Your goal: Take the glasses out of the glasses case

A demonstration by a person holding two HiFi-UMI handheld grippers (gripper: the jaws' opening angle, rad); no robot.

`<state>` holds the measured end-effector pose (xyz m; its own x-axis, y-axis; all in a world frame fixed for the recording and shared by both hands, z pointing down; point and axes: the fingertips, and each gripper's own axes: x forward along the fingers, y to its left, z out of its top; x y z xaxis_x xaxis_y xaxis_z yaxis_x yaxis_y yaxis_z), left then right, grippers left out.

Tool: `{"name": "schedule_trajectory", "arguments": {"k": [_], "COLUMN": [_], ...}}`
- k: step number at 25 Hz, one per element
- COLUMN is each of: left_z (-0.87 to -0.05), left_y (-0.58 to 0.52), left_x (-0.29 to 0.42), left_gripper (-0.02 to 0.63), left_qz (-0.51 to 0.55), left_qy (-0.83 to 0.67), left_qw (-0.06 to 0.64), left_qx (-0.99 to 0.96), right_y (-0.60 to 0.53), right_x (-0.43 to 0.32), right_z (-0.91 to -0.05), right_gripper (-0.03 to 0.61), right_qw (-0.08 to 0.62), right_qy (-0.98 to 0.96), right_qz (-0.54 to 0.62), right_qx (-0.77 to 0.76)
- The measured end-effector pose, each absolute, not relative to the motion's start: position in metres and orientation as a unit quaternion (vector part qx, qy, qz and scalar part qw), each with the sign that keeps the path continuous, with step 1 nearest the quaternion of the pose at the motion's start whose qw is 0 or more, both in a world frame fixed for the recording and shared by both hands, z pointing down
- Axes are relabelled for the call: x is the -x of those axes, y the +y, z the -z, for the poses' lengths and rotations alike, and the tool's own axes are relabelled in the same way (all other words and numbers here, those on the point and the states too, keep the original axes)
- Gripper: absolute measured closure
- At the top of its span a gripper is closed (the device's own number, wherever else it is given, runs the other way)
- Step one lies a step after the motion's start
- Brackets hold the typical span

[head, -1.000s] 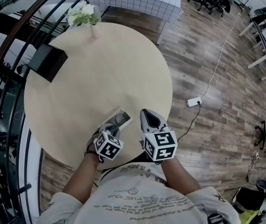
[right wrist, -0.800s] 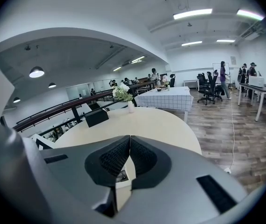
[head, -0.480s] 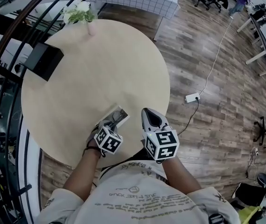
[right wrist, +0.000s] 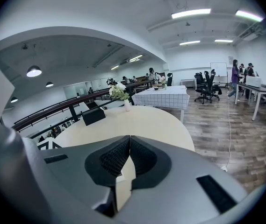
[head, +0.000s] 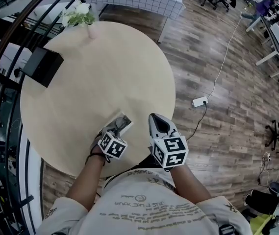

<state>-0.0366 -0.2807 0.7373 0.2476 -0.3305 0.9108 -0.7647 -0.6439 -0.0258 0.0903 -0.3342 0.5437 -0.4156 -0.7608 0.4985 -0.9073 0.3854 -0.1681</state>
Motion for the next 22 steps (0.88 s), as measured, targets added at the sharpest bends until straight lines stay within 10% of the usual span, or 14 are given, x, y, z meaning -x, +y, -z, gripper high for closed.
{"name": "schedule_trajectory", "arguments": {"k": [22], "left_z": [-0.747], "left_y": [-0.286], "left_x": [0.031], "left_gripper": [0.586], "left_qz": [-0.505], "left_qy": [-0.353], "left_qw": [0.22], "left_qx": [-0.756], "right_y": [-0.341], "right_x": [-0.108], "right_z": [-0.54], "right_gripper": [0.563], "right_qw": [0.166], "right_qy": [-0.813], "right_qz": [-0.208], "right_qx": [-0.518]}}
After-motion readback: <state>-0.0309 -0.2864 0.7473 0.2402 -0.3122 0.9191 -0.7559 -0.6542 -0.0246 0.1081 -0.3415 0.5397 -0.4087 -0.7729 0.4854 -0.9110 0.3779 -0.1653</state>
